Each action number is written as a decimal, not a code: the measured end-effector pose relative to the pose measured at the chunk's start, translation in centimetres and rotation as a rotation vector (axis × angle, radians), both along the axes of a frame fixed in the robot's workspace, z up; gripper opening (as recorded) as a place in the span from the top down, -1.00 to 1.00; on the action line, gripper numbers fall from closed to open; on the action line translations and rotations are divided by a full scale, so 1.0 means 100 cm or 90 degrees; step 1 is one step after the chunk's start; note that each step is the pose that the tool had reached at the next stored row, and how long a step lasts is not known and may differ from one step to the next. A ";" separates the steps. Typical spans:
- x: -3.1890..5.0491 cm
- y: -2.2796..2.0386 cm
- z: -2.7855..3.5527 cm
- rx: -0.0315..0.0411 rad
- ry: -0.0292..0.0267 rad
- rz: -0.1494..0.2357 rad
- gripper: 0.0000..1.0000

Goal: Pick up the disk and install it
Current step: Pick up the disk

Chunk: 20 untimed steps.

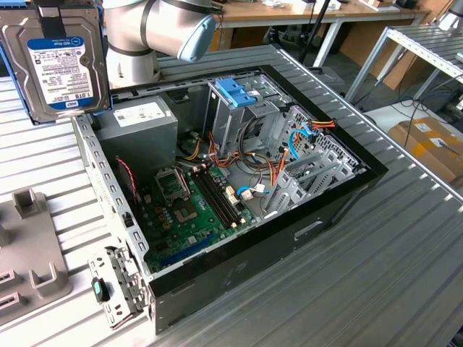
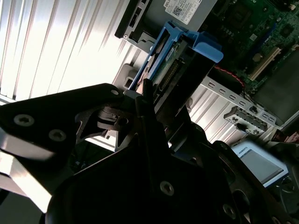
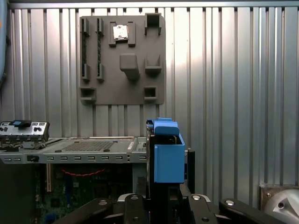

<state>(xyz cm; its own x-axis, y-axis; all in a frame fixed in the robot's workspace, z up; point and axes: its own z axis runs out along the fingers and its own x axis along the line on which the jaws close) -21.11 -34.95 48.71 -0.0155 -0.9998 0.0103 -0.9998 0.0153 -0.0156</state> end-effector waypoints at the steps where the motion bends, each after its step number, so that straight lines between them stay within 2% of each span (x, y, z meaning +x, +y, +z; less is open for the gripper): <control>1: 0.0004 0.0000 0.0000 0.0000 0.0000 0.000 0.30; 20: 0.0034 0.0003 0.0000 0.0000 0.0000 0.000 0.30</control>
